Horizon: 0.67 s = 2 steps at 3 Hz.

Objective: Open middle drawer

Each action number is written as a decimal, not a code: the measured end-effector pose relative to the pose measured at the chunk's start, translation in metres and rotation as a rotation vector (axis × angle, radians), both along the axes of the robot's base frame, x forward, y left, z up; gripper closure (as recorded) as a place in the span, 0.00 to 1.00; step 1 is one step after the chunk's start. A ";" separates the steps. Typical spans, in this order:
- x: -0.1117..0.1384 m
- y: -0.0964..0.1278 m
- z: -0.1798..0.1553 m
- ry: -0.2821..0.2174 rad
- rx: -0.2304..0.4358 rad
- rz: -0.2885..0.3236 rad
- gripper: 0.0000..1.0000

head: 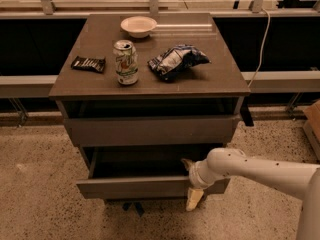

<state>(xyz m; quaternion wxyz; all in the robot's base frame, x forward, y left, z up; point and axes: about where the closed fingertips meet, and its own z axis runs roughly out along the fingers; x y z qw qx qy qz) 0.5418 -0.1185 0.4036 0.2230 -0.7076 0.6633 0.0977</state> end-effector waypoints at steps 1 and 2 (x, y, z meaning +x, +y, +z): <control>-0.010 -0.016 -0.003 0.025 -0.025 -0.036 0.03; -0.017 -0.026 -0.009 0.050 -0.034 -0.064 0.26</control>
Offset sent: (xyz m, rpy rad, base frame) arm -0.0240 -0.0404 -0.0125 -0.0457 0.0737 -0.1015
